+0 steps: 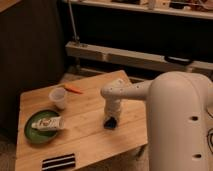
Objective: Wipe the white sponge on the table
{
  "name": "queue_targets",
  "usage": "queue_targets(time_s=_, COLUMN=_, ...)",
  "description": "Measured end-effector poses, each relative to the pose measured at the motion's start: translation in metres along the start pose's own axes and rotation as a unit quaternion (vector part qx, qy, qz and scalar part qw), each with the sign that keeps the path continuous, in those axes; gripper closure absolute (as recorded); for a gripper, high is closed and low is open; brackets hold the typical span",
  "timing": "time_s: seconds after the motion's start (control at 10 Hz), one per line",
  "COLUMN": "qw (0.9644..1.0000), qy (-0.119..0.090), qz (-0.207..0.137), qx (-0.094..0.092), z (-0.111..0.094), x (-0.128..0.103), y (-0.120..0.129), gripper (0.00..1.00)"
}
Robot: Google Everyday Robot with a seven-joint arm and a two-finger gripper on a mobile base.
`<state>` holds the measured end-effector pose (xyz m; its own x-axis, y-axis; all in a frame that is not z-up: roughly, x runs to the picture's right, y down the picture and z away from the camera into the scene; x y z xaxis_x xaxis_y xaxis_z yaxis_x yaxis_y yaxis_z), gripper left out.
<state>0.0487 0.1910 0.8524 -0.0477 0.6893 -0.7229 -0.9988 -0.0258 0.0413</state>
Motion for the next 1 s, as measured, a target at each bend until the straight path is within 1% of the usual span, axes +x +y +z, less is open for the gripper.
queue_targets(time_s=0.2, qw=0.9998, qy=-0.015, qz=0.010, qx=0.003, z=-0.016, x=0.019, y=-0.024, gripper=0.67)
queue_targets(time_s=0.4, qw=0.9993, qy=-0.028, qz=0.021, qx=0.013, z=-0.031, x=0.043, y=-0.061, gripper=0.67)
queue_targets(time_s=0.5, qw=0.9992, qy=-0.031, qz=0.021, qx=0.012, z=-0.034, x=0.057, y=-0.067, gripper=0.67)
queue_targets(time_s=0.6, qw=0.9993, qy=-0.032, qz=0.018, qx=0.010, z=-0.035, x=0.073, y=-0.067, gripper=0.67)
queue_targets(time_s=0.8, qw=0.9993, qy=-0.036, qz=0.004, qx=0.006, z=-0.036, x=0.093, y=-0.057, gripper=0.67)
queue_targets(time_s=1.0, qw=0.9984, qy=-0.044, qz=-0.033, qx=-0.009, z=-0.042, x=0.115, y=-0.019, gripper=0.67)
